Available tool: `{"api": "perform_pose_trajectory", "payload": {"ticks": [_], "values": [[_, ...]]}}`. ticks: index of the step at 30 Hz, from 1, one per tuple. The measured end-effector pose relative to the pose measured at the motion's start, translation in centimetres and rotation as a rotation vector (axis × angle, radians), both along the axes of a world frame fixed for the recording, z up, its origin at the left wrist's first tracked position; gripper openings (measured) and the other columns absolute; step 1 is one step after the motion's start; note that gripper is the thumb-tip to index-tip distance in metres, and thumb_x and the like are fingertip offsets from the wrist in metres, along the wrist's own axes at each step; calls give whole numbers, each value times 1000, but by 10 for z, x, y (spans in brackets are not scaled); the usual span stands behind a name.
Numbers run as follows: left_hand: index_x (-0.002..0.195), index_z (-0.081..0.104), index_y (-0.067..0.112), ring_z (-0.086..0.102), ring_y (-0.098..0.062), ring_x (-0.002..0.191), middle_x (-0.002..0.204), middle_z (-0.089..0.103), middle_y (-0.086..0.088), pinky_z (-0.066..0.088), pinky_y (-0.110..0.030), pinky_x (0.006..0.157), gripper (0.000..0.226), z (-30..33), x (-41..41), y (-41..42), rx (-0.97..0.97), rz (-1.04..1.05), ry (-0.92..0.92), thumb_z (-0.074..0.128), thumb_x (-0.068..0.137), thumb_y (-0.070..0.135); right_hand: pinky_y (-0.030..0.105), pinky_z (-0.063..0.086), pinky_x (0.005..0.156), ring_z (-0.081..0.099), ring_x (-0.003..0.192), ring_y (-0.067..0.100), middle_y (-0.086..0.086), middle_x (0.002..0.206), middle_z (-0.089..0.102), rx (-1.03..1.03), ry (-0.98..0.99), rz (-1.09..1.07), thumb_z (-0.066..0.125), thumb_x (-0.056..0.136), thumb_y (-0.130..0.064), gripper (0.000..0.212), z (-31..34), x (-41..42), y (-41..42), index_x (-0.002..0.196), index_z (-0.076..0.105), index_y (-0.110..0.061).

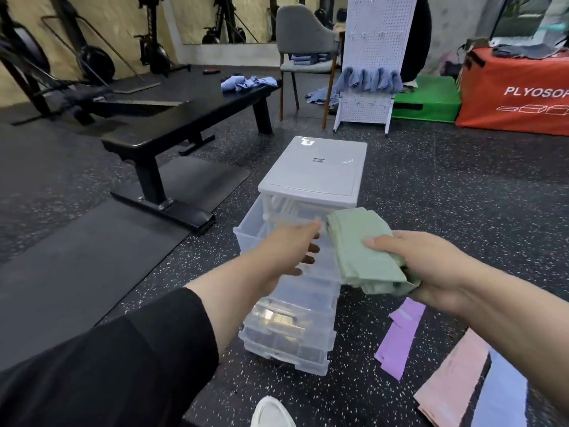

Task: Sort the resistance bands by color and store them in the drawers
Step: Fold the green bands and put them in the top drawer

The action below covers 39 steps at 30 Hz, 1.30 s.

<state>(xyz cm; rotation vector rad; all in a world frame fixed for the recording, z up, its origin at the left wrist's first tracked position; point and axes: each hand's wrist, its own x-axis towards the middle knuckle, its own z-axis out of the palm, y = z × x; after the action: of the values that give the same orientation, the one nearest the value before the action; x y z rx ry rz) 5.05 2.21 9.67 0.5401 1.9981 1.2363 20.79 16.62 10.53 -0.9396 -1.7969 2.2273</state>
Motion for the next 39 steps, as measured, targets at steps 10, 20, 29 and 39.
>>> {"api": "perform_pose_trajectory", "payload": {"ticks": [10,20,29,39], "values": [[140,57,28,54,-31,125,138,58,-5,43,-44,103,38,-48,-111,-33,-443,-129,903,48,104,33,33,61,50,75,68,27,21,100,75,-215,-76,-3,72,81,-13,24,-8,-107,11,103,73,-3],[108,72,28,57,-18,110,110,65,10,34,-38,87,37,-79,-128,-18,-448,-352,1092,41,106,46,38,64,59,76,91,28,18,118,74,-243,-285,-50,66,97,-18,31,-59,-175,18,124,70,-3],[105,70,32,56,-12,110,112,64,13,30,-35,92,33,-84,-132,-24,-363,-386,1084,46,101,54,53,53,98,66,110,36,17,128,64,77,-414,18,66,99,-20,42,-65,-194,16,134,56,0],[105,71,29,57,-13,108,110,65,13,33,-35,96,29,-81,-131,-29,-314,-355,1098,53,100,51,36,50,92,62,119,32,13,132,65,1137,-626,456,58,101,-29,38,-54,-189,15,126,65,-1]]}}
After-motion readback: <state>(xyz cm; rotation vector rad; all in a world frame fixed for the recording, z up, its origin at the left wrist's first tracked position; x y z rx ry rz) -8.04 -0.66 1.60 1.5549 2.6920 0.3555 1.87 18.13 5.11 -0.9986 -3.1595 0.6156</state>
